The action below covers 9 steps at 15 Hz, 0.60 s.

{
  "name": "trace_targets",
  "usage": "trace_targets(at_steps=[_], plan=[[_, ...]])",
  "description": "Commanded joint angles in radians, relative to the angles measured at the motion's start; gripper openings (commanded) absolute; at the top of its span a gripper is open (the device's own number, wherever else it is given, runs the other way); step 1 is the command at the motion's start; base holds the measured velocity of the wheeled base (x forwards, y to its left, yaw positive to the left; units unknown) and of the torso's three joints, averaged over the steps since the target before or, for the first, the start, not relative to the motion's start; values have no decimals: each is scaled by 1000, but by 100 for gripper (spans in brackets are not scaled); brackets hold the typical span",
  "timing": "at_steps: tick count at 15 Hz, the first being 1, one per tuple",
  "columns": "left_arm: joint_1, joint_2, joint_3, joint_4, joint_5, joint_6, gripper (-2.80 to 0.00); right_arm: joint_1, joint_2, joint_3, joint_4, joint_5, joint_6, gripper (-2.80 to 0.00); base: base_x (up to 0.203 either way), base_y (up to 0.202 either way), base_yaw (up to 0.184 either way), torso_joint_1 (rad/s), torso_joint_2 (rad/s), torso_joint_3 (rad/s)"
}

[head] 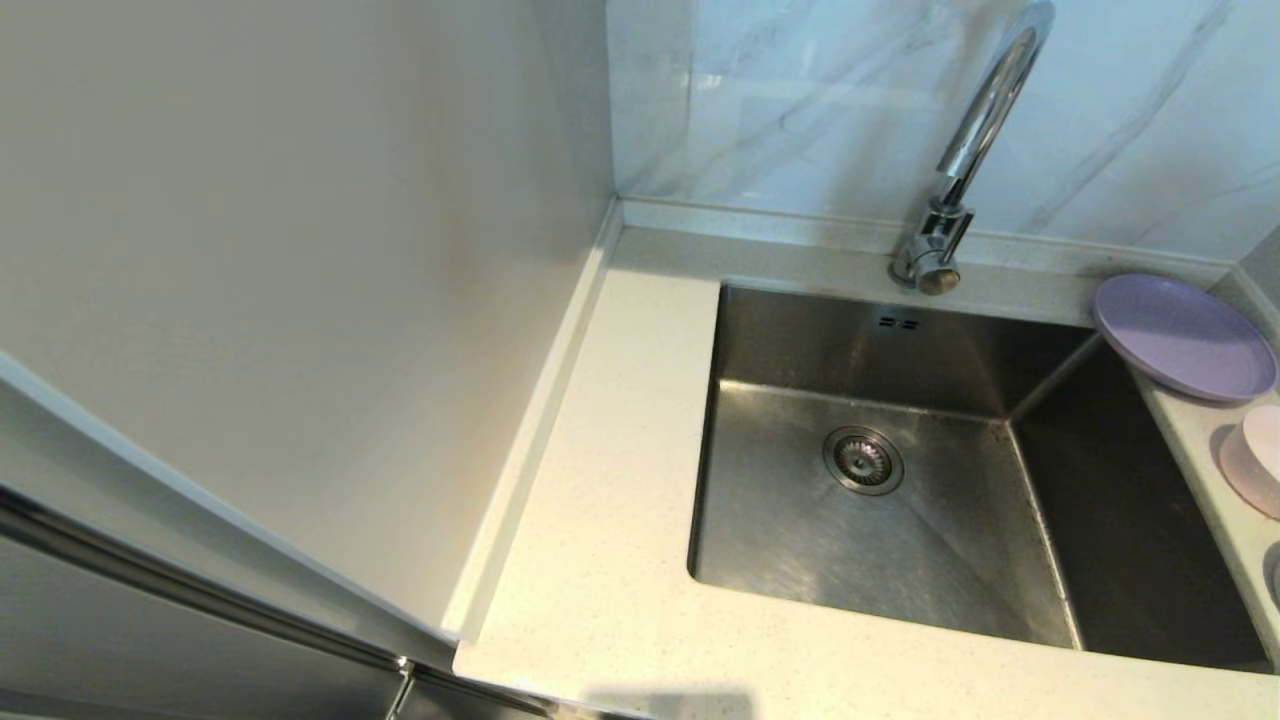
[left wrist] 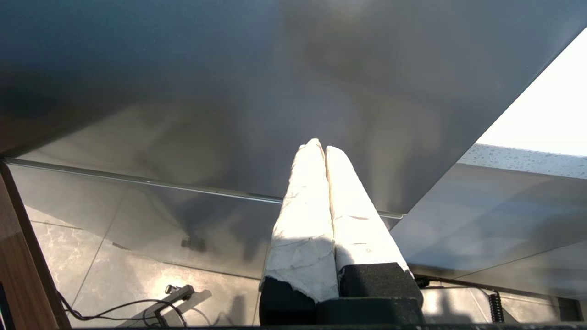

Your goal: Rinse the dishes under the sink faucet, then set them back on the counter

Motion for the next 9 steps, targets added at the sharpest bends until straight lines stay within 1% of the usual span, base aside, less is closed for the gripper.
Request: trace_targets(at_steps=[1,9], plan=[[0,0,0,0,0,0,-280,1,2,0,5,2,-15,-280,0,0,0,0,0,0],[0,0,0,0,-1,0,-280,0,2,7,-11,-1,-12,-280,0,0,0,0,0,0]])
